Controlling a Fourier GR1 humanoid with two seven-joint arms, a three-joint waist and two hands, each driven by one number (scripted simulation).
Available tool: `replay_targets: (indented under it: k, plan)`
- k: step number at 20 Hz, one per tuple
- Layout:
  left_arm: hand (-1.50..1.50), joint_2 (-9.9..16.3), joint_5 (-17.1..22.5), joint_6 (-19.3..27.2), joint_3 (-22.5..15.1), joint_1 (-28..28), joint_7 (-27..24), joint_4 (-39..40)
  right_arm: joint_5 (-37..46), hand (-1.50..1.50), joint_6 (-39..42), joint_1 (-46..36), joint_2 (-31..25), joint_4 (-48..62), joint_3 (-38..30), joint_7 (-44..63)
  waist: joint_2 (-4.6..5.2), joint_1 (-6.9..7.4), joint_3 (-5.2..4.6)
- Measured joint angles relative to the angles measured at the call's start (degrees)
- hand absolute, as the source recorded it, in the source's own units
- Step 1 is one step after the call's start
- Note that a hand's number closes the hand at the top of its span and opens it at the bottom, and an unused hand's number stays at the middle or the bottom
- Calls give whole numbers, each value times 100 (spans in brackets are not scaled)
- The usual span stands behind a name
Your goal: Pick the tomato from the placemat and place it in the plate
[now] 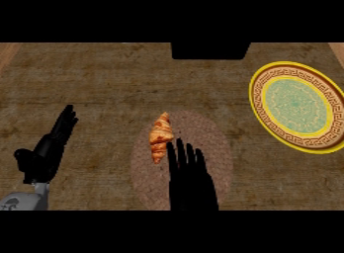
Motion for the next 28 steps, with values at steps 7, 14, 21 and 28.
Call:
replay_targets:
  k: [7,14,21,28]
  plan:
    - [0,21,-20,-141,123,91,45,-139,-72,-150,131,-24,18,308,-229,-120,-1,0,2]
    - [0,-55,-138,-188,208,60,76,-128,-2,-150,85,-157,37,1067,-481,-276,4,1,3]
    - [0,-207,-319,-263,344,143,100,-197,-219,150,-89,-203,70,1660,-575,-735,-5,-1,3]
    - [0,-320,-432,-485,570,27,227,-141,-90,150,-271,-204,80,1778,-490,-967,-17,-12,-1]
